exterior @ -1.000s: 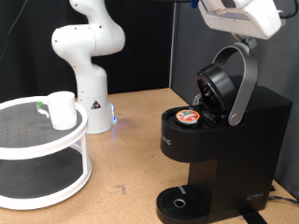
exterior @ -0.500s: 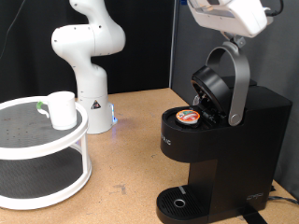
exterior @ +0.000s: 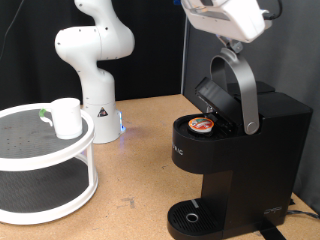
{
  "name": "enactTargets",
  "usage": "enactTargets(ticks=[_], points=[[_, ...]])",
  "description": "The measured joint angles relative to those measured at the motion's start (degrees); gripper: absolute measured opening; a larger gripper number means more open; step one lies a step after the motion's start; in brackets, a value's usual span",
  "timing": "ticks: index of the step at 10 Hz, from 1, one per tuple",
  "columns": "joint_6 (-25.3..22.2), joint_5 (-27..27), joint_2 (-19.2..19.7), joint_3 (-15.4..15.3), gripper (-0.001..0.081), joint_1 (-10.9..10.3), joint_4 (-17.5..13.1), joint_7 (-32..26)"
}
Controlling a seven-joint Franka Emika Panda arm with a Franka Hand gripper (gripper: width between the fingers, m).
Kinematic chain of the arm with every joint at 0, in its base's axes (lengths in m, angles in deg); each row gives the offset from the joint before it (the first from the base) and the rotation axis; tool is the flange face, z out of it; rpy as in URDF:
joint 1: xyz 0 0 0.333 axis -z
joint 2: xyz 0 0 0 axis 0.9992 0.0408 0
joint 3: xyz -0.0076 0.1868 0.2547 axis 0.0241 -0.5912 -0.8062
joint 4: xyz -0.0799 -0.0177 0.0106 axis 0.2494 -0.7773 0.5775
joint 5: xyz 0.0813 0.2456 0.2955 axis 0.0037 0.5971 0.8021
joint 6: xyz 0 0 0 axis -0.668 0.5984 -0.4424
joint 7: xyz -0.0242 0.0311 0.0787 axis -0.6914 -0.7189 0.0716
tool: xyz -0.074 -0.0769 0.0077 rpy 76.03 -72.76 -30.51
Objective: Make a cup of coffee with the keurig machine
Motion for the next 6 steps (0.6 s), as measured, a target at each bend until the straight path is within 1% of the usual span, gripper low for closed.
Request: enactTargets(ticks=[3,4,6], points=[[-1.90,-3.64,-0.24,1.19,0.0000,1.02,0.36,-0.43],[-1.79,-4.89,-0.35,1.40,0.0000,1.31,0.76,-0.44],[0.07,-7.94,-0.73,1.51,0.0000,1.83,2.05,-0.01]])
